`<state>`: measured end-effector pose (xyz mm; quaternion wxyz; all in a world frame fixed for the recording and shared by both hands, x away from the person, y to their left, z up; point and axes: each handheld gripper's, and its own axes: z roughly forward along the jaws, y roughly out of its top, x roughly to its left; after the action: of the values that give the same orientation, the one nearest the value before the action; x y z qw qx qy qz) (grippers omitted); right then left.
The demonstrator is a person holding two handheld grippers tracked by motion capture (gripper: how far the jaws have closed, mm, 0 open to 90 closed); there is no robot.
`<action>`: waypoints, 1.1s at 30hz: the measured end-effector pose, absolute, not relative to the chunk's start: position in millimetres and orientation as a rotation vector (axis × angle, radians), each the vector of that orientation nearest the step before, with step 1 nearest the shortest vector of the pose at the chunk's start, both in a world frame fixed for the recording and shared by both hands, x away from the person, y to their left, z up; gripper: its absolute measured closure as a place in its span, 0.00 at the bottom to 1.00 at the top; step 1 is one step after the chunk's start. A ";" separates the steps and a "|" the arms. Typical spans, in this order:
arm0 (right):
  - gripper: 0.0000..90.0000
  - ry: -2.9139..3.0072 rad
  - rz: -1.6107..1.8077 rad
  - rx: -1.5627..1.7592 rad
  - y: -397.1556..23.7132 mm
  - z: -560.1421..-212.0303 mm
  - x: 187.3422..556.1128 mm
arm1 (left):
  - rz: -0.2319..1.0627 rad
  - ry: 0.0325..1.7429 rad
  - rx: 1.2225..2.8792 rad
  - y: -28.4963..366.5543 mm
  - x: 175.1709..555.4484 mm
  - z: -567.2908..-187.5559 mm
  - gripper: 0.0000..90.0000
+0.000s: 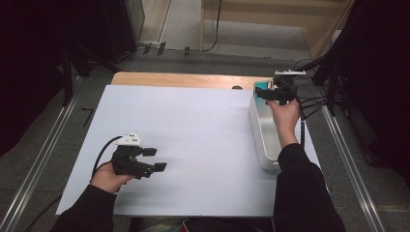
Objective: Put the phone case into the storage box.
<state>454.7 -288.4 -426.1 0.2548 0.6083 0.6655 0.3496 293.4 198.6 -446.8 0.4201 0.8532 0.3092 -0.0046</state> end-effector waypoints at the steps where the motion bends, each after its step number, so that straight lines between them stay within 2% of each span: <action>1: 0.02 1.814 0.946 1.648 -288.7 -424.6 454.5 | -0.011 0.772 2.136 198.5 293.5 -447.0 0.29; 33: 0.02 1.965 1.036 1.588 -282.9 -378.0 439.4 | -0.013 0.774 2.136 199.6 293.7 -446.0 0.29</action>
<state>439.4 -282.9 -378.0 0.2040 0.5691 0.7046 0.3716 293.7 199.6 -446.0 0.4215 0.8526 0.3090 -0.0052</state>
